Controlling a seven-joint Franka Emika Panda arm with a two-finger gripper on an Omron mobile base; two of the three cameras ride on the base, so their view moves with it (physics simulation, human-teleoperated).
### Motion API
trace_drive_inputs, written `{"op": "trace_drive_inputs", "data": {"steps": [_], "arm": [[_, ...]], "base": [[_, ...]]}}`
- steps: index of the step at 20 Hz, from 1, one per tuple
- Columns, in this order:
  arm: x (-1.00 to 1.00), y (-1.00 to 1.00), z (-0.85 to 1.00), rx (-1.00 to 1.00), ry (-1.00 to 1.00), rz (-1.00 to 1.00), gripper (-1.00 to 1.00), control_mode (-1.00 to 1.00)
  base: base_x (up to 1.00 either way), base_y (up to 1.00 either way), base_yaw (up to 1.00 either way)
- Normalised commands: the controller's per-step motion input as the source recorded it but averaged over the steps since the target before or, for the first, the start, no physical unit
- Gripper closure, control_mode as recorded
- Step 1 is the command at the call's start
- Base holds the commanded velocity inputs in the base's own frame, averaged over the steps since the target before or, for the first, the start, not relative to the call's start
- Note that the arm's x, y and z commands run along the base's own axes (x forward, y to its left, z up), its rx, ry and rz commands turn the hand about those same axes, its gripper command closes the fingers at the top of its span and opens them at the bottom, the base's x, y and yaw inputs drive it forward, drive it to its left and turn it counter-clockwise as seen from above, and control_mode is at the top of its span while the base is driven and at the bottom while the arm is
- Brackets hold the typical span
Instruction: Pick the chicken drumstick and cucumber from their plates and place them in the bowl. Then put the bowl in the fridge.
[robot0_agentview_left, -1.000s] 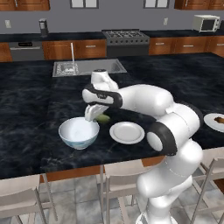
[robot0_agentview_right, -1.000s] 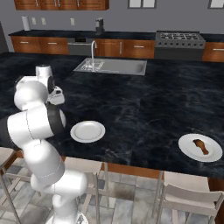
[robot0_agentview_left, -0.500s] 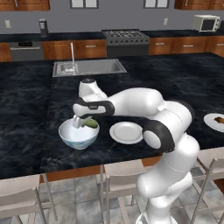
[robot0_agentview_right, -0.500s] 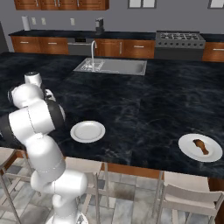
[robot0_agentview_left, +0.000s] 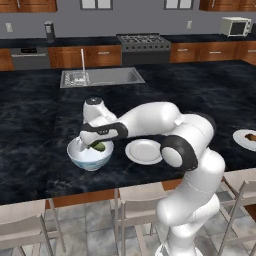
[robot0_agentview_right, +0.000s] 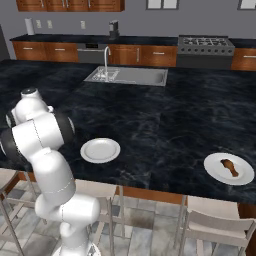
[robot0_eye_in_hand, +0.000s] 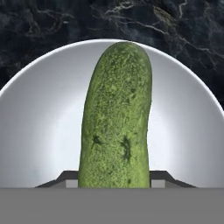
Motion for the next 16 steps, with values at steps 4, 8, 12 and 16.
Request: {"op": "trace_drive_inputs", "data": {"steps": [4, 8, 12, 16], "arm": [[0.0, 0.08, -0.17, 0.0, -0.07, -0.13, 1.0, -1.0], [0.03, 0.0, -0.07, 0.0, -0.06, -0.09, 1.0, -1.0], [0.01, -0.05, 0.0, 0.01, -0.01, -0.05, 1.0, -1.0], [0.0, -0.09, 0.0, 0.07, 0.0, -0.02, 1.0, -1.0]], "base": [[0.0, 0.0, 0.0], [0.0, 0.0, 0.0], [0.0, 0.0, 0.0], [0.0, 0.0, 0.0]]}}
